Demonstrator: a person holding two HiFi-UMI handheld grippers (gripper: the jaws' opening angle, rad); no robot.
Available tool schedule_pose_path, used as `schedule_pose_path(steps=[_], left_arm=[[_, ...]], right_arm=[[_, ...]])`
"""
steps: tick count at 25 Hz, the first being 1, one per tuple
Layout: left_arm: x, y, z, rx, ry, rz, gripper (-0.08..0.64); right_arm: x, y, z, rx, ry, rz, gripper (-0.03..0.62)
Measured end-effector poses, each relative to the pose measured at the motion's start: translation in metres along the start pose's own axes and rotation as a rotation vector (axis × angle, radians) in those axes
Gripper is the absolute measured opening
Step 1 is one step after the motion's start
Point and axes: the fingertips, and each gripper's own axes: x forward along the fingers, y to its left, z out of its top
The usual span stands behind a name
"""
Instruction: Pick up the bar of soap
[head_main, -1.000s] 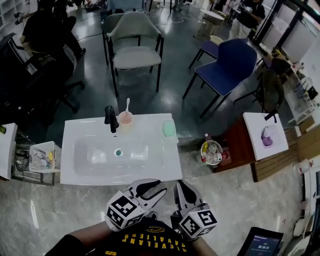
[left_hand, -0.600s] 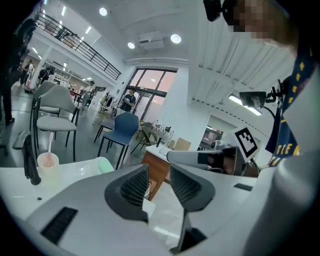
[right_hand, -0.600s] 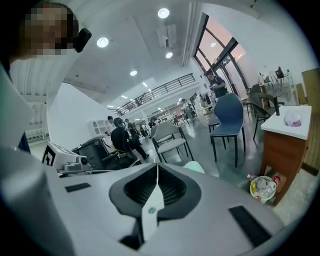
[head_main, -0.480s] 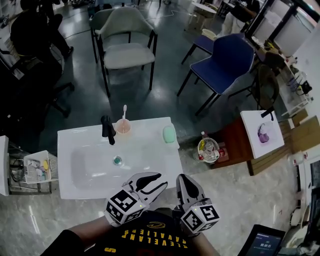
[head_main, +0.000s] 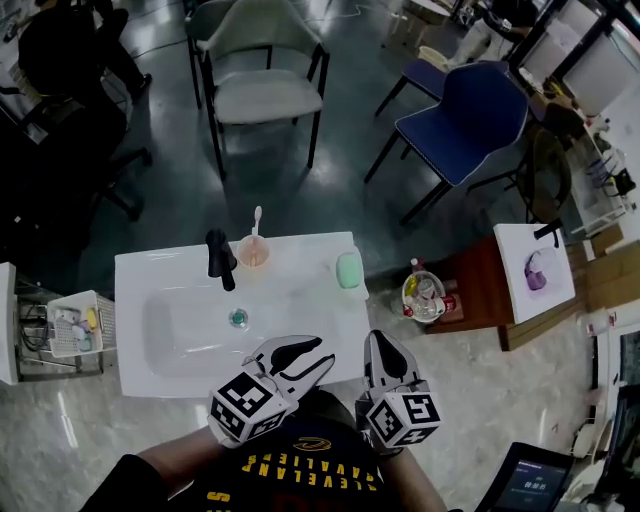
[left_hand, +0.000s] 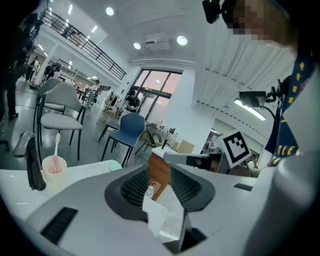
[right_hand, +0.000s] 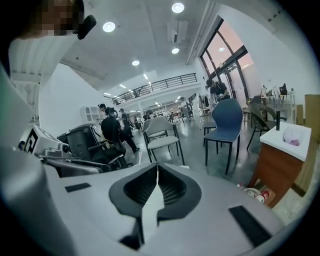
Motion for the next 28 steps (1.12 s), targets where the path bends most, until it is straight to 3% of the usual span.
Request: schedule_pose_path(steps=[13, 16, 28], left_arm=[[0.014, 0.040, 0.011, -0.051, -0.009, 0.157, 0.141], [0.017, 0.043, 0.012, -0.054, -0.008, 0.171, 0.141], [0.013, 0.056, 0.014, -0.068, -0.008, 0.230, 0.141]], right_arm=[[0.076, -0.045, -0.020, -0.110, 0.130, 0.008, 0.026], [0.093, -0.053, -0.030, -0.121, 0.178, 0.020, 0.128], [0.162, -0.075, -0.064, -0.243, 0.301, 0.012, 0.239]])
